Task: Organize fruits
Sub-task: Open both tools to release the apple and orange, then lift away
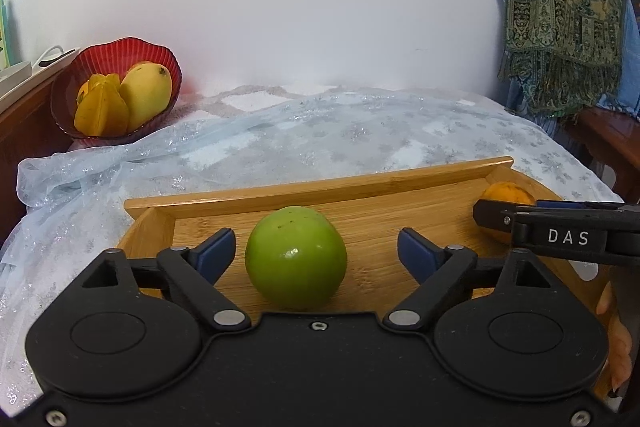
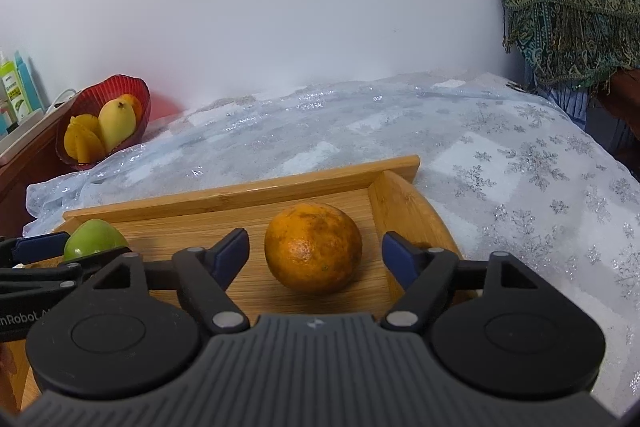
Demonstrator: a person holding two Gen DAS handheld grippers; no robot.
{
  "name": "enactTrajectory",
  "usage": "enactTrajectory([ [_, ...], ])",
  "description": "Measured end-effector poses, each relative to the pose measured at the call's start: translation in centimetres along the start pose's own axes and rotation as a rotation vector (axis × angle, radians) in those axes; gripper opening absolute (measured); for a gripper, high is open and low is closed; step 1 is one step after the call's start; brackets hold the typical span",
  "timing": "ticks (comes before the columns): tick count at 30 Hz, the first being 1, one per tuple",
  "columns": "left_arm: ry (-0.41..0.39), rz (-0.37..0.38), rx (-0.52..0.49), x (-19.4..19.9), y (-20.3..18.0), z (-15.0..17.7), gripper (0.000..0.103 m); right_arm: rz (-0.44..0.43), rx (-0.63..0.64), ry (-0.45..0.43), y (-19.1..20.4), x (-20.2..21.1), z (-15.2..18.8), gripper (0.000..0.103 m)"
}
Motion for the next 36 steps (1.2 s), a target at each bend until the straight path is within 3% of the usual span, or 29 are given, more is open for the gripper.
enactTrajectory([
  [4, 0.002, -0.008, 0.017, 0.4, 0.4, 0.0, 0.097, -0.001, -0.006, -0.01, -0.1, 0.6, -0.1, 0.088],
  [16, -0.017, 0.01, 0.037, 4.0, 0.7, 1.0, 0.103, -0.03, -0.018, -0.077, -0.1, 4.9, 0.2, 0.091],
  [22, -0.032, 0.028, 0.037, 6.3, 0.1, 1.9, 0.103, -0.019, 0.007, -0.148, -0.3, 7.4, 0.5, 0.098],
  [36, -0.106, 0.057, 0.02, 12.7, -0.7, 7.0, 0.103, 0.028, 0.055, -0.324, 0.3, 14.3, 5.3, 0.101],
])
Point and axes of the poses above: each gripper's, at about its wrist camera, not at the fingertips, and x roughly against the way its jaws point, y to its left, z to its underside, the point moved 3 cm from there along -x, roughly the way its jaws point, and after that the axes turned 5 degrees about -y, right-handed, at the moved point
